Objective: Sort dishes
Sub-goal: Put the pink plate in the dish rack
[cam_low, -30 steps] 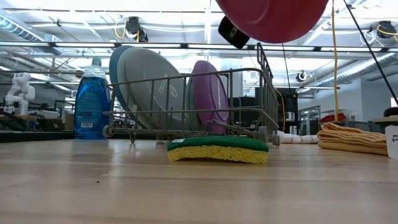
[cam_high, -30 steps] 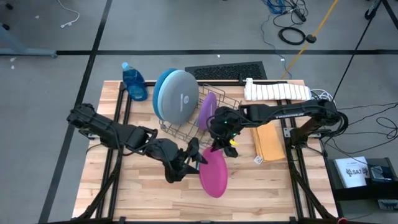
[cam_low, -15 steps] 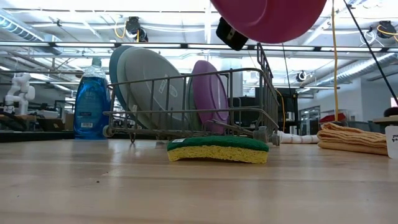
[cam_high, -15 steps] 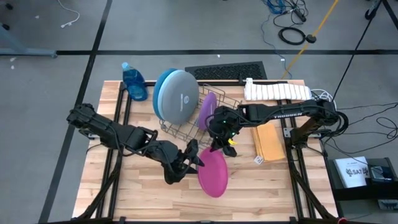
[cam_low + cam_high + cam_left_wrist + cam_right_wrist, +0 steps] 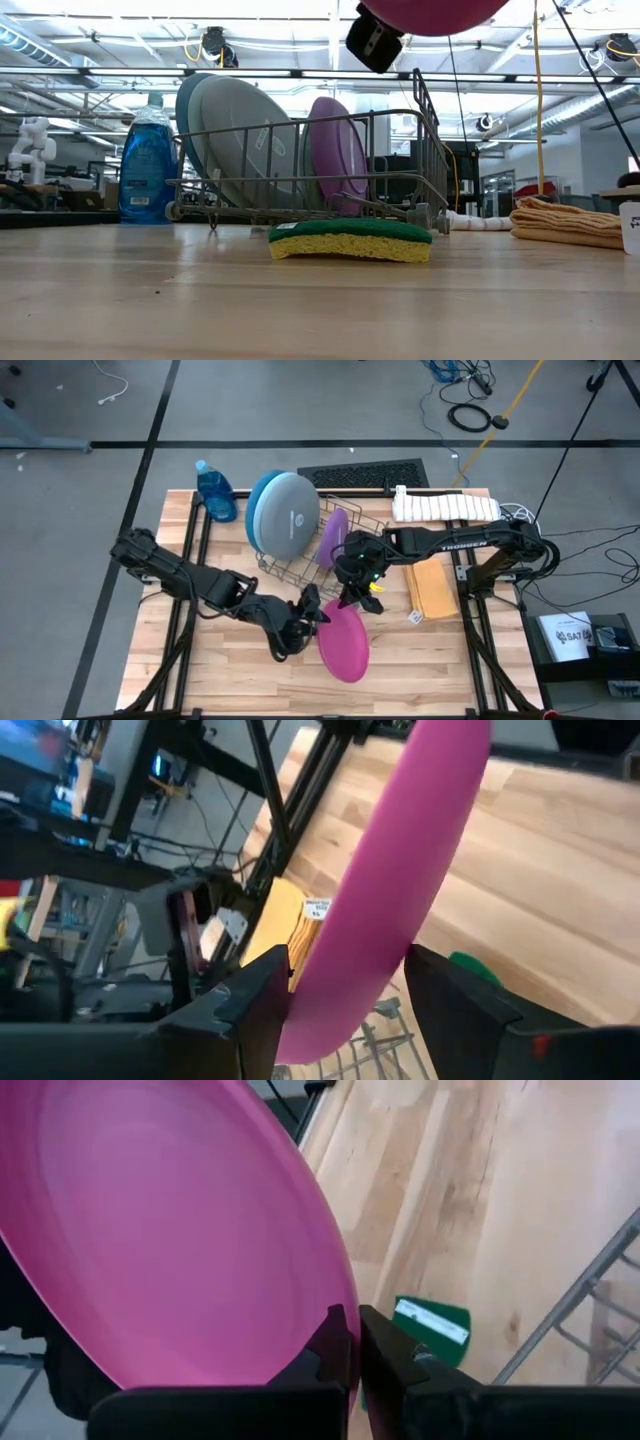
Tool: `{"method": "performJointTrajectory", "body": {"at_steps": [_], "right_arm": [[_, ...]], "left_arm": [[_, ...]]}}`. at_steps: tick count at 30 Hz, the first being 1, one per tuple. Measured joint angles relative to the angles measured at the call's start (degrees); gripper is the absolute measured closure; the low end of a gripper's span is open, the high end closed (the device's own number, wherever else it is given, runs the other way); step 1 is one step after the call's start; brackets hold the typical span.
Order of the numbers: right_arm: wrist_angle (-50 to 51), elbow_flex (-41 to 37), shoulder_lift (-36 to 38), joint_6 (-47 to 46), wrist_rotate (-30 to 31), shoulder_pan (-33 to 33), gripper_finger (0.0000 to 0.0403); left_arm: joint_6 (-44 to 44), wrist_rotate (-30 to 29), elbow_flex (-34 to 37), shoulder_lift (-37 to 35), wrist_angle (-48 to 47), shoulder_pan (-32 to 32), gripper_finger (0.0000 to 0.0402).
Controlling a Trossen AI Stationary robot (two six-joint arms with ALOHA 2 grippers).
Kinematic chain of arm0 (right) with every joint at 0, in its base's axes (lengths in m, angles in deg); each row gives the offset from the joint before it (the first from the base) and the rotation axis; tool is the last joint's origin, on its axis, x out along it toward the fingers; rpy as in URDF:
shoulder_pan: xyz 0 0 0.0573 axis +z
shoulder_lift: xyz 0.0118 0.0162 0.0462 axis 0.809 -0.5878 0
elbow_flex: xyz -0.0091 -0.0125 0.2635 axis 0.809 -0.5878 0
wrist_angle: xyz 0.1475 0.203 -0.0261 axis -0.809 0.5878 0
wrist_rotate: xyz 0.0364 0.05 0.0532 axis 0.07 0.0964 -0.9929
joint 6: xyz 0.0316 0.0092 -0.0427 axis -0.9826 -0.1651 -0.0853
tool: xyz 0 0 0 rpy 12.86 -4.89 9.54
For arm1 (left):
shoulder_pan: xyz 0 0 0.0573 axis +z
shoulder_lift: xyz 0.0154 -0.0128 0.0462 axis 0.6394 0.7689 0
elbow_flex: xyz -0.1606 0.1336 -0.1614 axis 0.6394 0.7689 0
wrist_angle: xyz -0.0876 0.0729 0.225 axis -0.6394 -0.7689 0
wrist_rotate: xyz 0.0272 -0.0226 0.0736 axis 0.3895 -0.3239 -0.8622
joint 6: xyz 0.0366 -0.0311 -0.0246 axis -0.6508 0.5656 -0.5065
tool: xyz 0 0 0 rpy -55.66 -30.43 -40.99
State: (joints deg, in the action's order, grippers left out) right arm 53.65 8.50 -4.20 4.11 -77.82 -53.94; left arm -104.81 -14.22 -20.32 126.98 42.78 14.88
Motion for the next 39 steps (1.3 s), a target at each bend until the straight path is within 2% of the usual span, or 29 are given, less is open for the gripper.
{"method": "performJointTrajectory", "body": {"at_steps": [8,11,19,29,34,39], "right_arm": [[0.7,0.0,0.0,0.1,0.3,0.1,0.0401],[0.9,-0.1,0.0,0.4,0.4,0.0,0.0401],[0.0,-0.1,0.0,0.3,-0.5,0.0,0.0401],[-2.7,0.0,0.2,-0.4,-0.1,-0.1,0.0401],[-3.8,0.0,0.1,1.7,0.6,0.1,0.0377],[-5.4,-0.2,0.4,3.6,5.7,0.8,0.0331]], "left_arm": [[-2.9,-0.9,0.0,2.5,1.4,0.1,0.0201],[-3.0,-0.9,0.0,2.8,2.0,0.2,0.0212],[-3.9,-0.2,0.0,2.9,3.3,0.1,0.0301],[-2.6,3.7,0.2,3.0,1.1,0.3,0.0387],[-1.3,4.2,0.1,3.0,-1.1,0.5,0.0391],[1.3,4.6,-0.1,2.8,-3.3,0.5,0.0391]]}}
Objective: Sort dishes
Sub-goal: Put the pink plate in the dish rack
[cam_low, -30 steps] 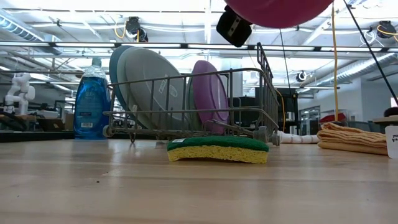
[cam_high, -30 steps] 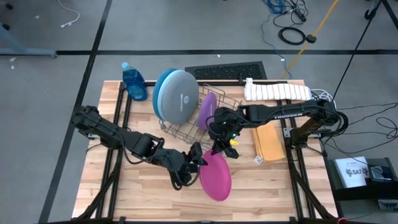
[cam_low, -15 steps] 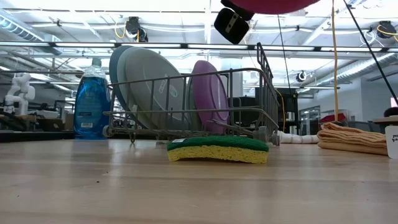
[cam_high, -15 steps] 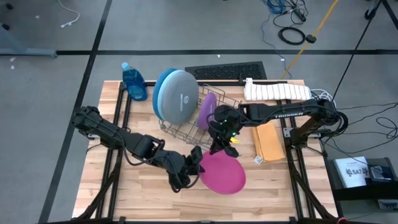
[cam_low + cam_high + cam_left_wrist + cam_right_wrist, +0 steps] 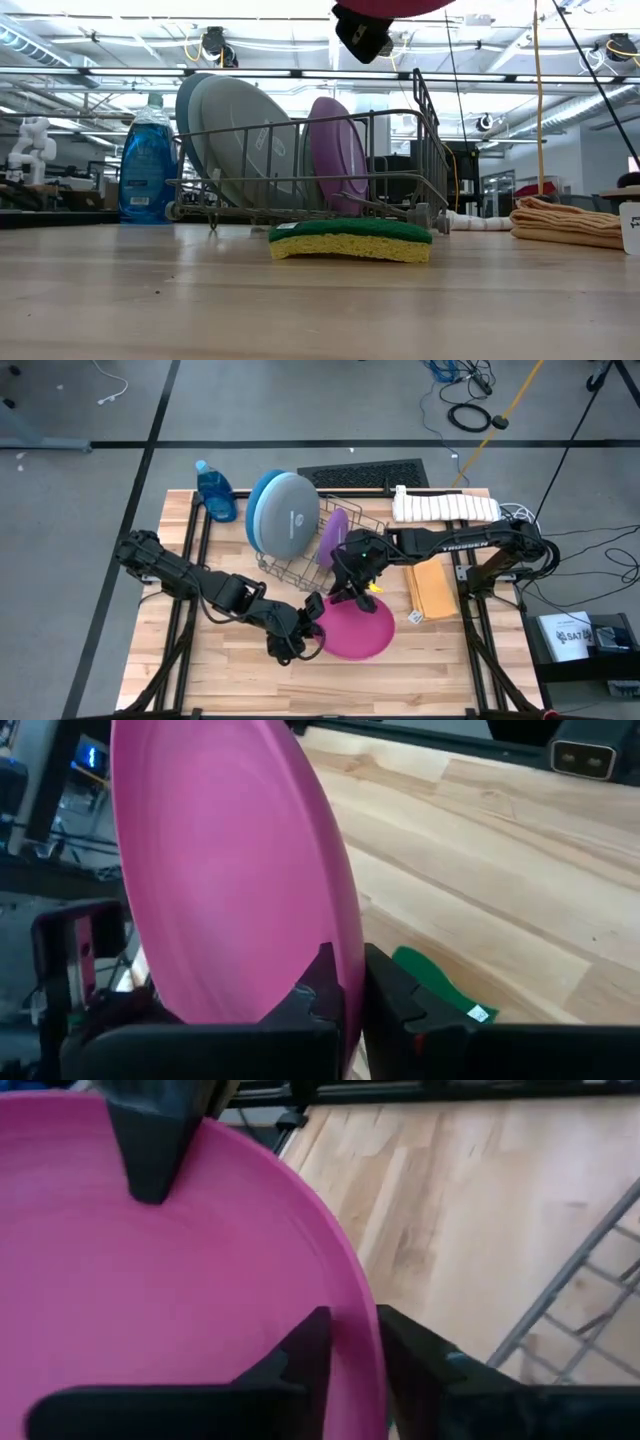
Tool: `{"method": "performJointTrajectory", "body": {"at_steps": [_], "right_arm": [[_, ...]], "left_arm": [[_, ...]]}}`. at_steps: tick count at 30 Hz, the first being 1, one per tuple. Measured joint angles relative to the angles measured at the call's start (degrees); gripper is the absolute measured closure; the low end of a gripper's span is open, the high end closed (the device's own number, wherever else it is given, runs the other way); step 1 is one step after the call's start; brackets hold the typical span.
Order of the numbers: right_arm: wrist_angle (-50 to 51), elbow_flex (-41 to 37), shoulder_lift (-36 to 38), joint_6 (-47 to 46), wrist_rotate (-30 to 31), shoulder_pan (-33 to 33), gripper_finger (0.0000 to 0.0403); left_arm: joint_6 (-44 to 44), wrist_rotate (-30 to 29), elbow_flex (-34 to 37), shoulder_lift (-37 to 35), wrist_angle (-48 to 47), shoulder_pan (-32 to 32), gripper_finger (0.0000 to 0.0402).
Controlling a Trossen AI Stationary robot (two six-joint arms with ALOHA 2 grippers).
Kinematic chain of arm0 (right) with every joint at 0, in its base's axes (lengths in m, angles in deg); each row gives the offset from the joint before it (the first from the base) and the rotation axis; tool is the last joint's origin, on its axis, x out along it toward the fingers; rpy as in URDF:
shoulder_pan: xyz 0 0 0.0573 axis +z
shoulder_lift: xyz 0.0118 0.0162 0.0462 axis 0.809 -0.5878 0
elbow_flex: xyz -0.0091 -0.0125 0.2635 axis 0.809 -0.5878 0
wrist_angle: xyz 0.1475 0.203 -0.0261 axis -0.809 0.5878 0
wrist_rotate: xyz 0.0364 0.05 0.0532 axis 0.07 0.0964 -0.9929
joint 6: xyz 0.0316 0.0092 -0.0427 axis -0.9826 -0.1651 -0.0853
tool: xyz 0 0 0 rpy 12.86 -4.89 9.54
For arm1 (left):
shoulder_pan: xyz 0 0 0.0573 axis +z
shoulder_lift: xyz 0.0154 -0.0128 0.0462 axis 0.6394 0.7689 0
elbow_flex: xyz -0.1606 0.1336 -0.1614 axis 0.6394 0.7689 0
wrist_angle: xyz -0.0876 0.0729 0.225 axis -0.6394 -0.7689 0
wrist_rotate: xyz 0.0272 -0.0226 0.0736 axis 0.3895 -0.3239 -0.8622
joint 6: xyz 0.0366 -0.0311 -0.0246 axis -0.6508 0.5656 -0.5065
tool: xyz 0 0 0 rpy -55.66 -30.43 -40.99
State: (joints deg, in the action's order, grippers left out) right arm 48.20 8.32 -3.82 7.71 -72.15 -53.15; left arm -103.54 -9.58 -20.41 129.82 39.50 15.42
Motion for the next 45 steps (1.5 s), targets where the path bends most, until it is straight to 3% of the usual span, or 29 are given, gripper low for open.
{"method": "performJointTrajectory", "body": {"at_steps": [7,13,22,32,38,45], "right_arm": [[-2.1,2.0,0.3,1.1,0.9,0.1,0.0267],[-1.5,7.1,0.3,5.3,3.6,0.1,0.0238],[16.2,23.6,1.2,14.4,12.5,0.6,0.0243],[35.1,46.3,1.3,21.1,34.1,6.1,0.0243],[40.4,49.7,1.3,20.2,39.3,9.7,0.0243],[45.7,49.7,1.2,16.6,41.4,13.0,0.0243]], "left_arm": [[2.0,1.4,0.0,0.0,-4.3,0.1,0.0392],[4.9,2.0,0.0,0.0,-6.4,0.2,0.0392],[13.1,-3.5,0.0,-2.5,-8.1,1.4,0.0392],[21.4,-3.5,0.0,-7.9,-10.7,7.0,0.0392],[27.6,2.4,0.0,-11.2,-7.7,13.6,0.0392],[36.5,4.1,0.8,-15.5,-2.1,20.9,0.0392]]}}
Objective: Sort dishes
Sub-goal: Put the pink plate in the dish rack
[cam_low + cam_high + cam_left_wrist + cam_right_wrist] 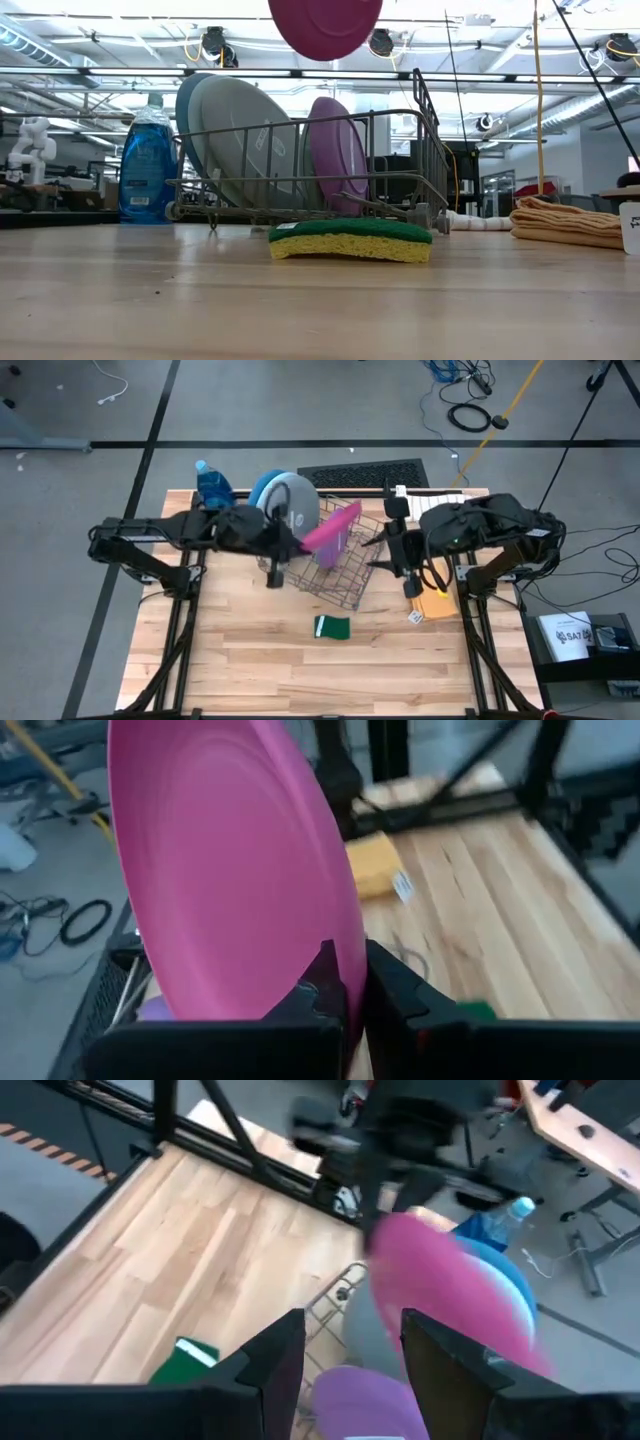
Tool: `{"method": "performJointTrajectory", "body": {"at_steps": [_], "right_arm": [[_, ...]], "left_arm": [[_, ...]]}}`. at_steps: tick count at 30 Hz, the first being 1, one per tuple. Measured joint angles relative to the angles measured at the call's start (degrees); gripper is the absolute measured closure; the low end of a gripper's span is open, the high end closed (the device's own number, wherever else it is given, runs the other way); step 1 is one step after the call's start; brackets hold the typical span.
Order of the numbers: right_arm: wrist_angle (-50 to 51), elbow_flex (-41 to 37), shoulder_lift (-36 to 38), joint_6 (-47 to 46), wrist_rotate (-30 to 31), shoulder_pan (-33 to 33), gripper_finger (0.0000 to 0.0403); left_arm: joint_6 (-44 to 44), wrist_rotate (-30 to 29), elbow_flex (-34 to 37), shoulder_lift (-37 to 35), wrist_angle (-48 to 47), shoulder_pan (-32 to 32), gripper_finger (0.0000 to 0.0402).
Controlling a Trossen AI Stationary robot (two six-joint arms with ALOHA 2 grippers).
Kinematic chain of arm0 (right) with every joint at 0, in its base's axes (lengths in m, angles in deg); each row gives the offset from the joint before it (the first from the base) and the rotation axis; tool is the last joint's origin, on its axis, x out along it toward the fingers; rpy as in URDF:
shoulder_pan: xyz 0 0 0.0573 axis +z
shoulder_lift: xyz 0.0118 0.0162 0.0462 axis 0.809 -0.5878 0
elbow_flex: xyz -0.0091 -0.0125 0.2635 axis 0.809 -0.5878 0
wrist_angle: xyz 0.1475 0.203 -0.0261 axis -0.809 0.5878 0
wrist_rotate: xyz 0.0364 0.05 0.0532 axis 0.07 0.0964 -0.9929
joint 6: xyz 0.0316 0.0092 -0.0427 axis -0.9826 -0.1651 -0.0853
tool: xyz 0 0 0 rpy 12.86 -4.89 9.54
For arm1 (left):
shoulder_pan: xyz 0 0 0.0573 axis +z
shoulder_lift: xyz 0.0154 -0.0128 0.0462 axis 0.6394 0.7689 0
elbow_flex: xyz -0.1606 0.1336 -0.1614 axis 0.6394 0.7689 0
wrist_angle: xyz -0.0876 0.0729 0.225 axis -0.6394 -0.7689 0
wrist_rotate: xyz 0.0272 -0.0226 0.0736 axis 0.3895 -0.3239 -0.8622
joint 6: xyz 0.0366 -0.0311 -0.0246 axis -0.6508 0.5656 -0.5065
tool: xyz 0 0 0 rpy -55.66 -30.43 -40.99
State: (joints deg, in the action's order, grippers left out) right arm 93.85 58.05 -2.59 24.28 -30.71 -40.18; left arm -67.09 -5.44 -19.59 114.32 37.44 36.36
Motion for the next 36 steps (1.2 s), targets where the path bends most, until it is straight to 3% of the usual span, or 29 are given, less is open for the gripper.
{"method": "performJointTrajectory", "body": {"at_steps": [5,12,17,20,23,36], "right_arm": [[1.1,0.0,0.0,-0.6,0.1,3.0,0.0243],[1.1,0.0,0.0,-3.4,0.5,5.8,0.0243],[1.2,0.0,0.0,-5.2,1.5,8.2,0.0243],[1.2,0.0,0.0,-5.4,3.3,9.7,0.0243],[1.2,0.0,0.0,-6.7,3.6,11.0,0.0243],[1.8,0.0,-0.2,-7.2,7.7,13.7,0.0243]], "left_arm": [[7.3,3.4,4.5,-4.3,5.6,5.2,0.0392],[19.4,7.9,19.3,-11.8,22.8,11.7,0.0392],[26.9,7.2,31.6,-15.0,35.6,13.6,0.0392],[27.1,3.5,36.3,-16.3,38.6,14.0,0.0392],[28.8,1.1,38.6,-16.7,41.5,14.5,0.0392],[35.8,2.1,47.9,-15.8,52.0,13.4,0.0392]]}}
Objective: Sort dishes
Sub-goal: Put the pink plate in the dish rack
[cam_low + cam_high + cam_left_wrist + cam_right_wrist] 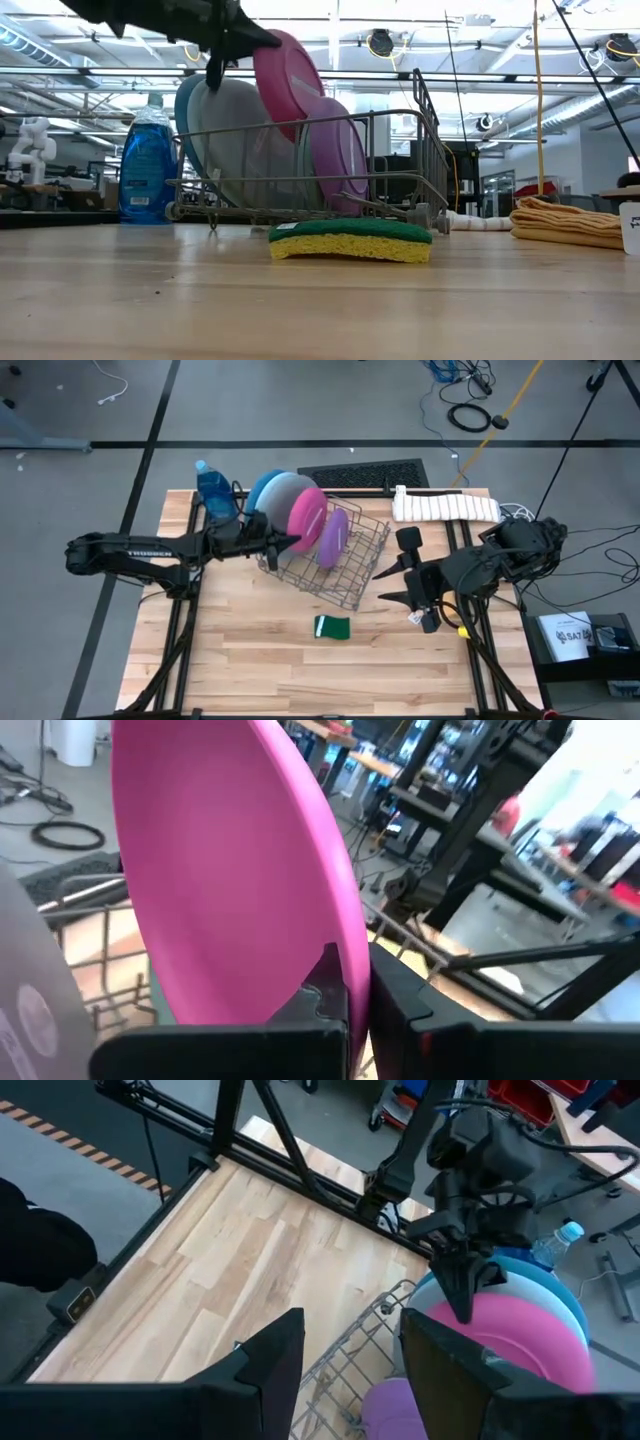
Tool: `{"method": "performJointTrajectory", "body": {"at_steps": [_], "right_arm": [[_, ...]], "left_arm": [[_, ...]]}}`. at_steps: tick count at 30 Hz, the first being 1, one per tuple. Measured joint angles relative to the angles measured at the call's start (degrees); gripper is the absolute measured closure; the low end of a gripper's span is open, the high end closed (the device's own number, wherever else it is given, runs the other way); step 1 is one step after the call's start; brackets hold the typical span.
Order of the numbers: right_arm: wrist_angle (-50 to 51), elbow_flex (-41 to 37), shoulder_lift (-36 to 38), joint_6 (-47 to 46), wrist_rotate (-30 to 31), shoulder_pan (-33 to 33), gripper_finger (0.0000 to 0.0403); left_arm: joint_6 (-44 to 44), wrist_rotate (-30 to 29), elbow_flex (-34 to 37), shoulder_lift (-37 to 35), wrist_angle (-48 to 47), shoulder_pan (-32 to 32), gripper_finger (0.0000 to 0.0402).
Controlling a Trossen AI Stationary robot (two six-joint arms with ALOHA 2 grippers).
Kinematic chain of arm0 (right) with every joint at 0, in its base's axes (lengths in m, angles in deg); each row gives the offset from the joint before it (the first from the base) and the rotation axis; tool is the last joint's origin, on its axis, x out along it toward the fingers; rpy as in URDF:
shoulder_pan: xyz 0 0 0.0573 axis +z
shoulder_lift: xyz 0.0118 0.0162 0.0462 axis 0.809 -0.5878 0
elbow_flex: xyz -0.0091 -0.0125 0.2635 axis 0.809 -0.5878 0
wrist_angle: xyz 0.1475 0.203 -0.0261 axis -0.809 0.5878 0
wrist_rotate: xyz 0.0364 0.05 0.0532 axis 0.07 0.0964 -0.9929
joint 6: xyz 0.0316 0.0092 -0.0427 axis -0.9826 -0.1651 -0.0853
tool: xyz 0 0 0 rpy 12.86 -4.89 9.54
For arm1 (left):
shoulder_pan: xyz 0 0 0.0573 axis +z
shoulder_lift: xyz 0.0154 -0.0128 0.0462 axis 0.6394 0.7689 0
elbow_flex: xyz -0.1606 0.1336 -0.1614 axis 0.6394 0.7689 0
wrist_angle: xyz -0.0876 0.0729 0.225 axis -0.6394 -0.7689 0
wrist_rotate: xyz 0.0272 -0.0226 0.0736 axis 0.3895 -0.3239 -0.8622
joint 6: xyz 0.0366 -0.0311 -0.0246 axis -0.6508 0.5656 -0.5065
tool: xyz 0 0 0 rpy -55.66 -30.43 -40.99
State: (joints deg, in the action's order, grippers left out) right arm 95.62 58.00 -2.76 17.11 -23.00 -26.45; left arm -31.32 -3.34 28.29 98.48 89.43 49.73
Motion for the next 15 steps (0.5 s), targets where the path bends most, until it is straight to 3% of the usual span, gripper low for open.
{"method": "performJointTrajectory", "body": {"at_steps": [15], "right_arm": [[-0.2,0.0,-0.9,0.6,0.0,-0.1,0.0243]], "left_arm": [[3.3,-2.8,5.9,0.3,2.9,-0.4,0.0392]]}}
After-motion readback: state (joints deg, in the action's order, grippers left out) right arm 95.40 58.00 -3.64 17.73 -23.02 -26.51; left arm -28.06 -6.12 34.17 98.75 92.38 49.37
